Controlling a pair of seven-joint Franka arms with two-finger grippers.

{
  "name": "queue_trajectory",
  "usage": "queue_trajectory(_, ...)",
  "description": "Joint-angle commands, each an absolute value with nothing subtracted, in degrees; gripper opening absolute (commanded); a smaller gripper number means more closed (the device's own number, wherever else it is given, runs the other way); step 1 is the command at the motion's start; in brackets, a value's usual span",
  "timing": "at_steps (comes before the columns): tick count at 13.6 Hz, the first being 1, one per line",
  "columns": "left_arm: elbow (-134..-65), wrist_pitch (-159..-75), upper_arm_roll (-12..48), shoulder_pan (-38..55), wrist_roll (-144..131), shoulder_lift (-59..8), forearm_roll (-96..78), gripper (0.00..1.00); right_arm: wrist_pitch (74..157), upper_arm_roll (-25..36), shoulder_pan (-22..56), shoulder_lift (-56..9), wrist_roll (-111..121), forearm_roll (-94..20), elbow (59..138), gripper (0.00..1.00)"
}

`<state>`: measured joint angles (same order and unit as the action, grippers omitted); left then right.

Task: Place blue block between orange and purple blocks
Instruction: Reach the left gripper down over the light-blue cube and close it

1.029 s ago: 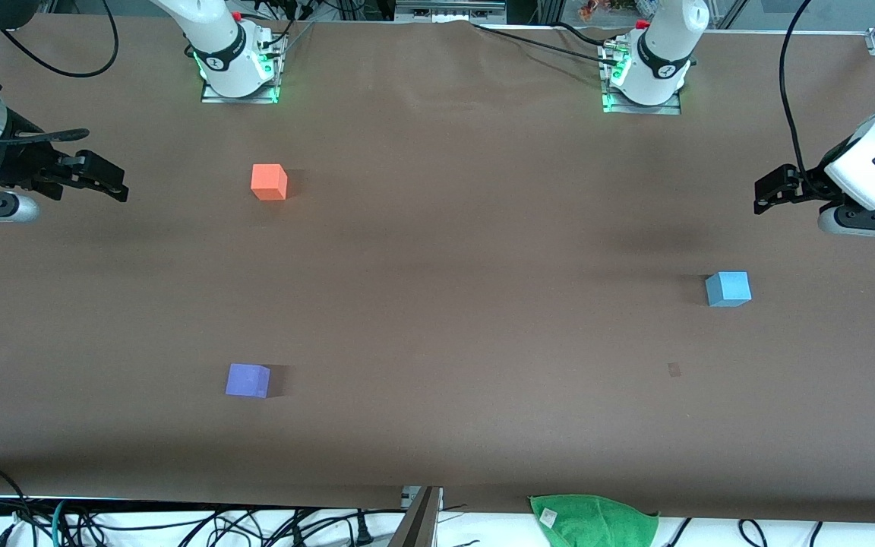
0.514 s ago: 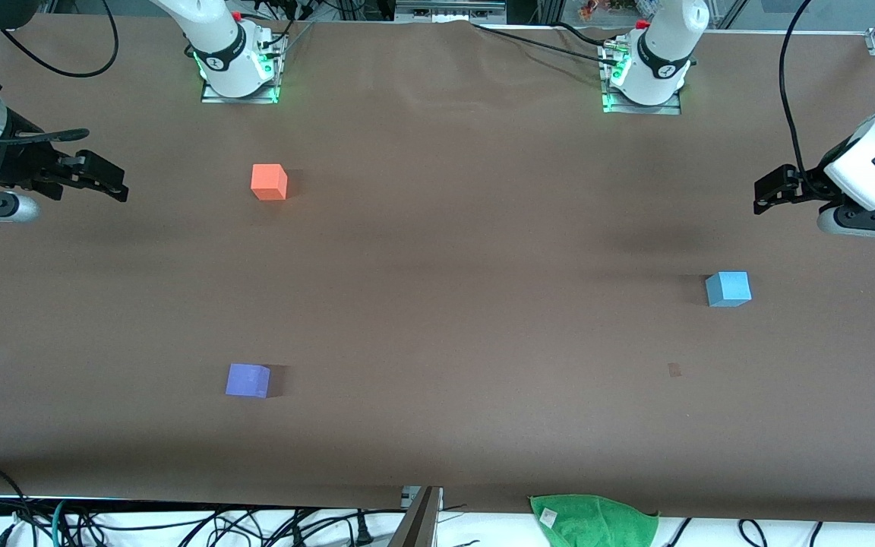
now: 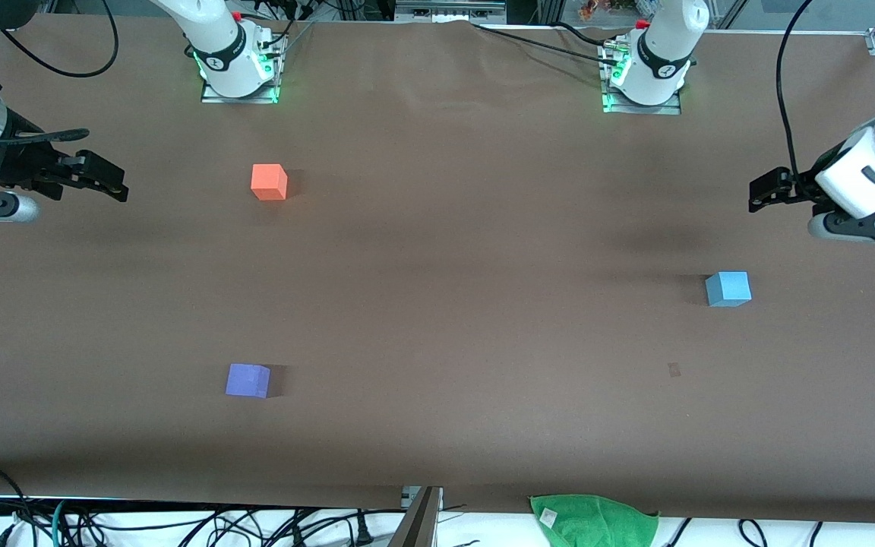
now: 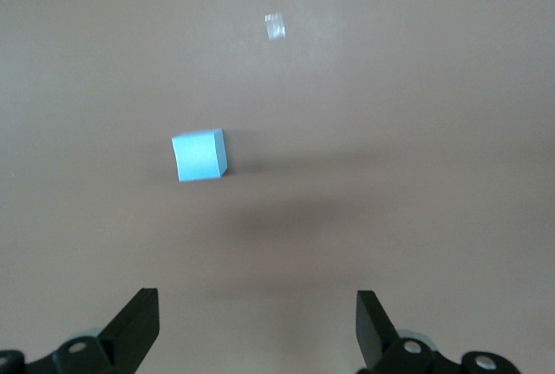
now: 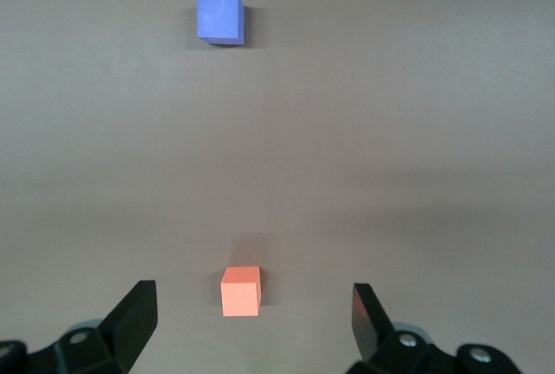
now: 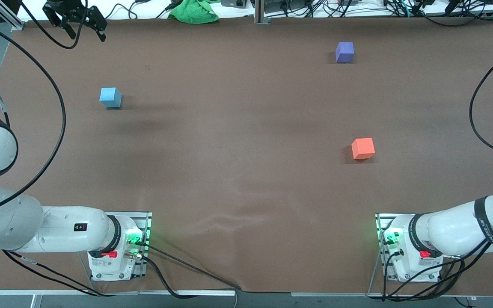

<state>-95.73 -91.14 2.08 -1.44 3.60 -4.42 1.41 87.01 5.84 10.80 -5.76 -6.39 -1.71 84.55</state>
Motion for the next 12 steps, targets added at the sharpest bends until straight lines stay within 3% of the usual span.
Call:
queue_trajectory(1,-94.13,-90.35,1.41,-4.90,3.78,-8.96,2.72,1.00,86.22,5.89,10.90,-5.80,-6.06,-1.41,84.02,0.99)
queue_trajectory(8,-95.88,-105.72,1.49,-6.67,3.87,-21.87,7.65,1.00,86.22,5.89,10.81,-5.80,-6.06,-1.41,84.02,0.99)
queue_trajectory(12,-105.96,-118.17,1.41,-7.03,7.10,-21.97,7.82,1.00,86.22,5.89,10.90,-5.80,-6.06,-1.41,84.02,0.99)
